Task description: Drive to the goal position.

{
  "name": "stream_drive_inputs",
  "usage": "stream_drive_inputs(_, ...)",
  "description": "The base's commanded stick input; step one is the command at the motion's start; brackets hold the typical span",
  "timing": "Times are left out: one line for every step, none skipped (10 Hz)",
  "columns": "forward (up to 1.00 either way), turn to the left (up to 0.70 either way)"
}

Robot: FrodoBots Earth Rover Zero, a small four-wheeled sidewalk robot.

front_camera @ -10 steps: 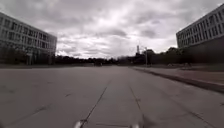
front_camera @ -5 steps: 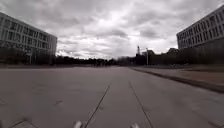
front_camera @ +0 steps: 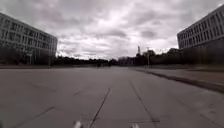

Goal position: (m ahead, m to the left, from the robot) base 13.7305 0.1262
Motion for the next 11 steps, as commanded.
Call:
stream_drive_inputs(0.7,0.0)
stream_drive_inputs(0.7,0.0)
stream_drive_inputs(0.7,0.0)
stream_drive_inputs(0.7,0.0)
stream_drive_inputs(0.7,0.0)
stream_drive_inputs(0.7,0.0)
stream_drive_inputs(0.7,0.0)
stream_drive_inputs(0.7,0.0)
stream_drive_inputs(0.7,0.0)
stream_drive_inputs(0.7,0.0)
stream_drive_inputs(0.7,0.0)
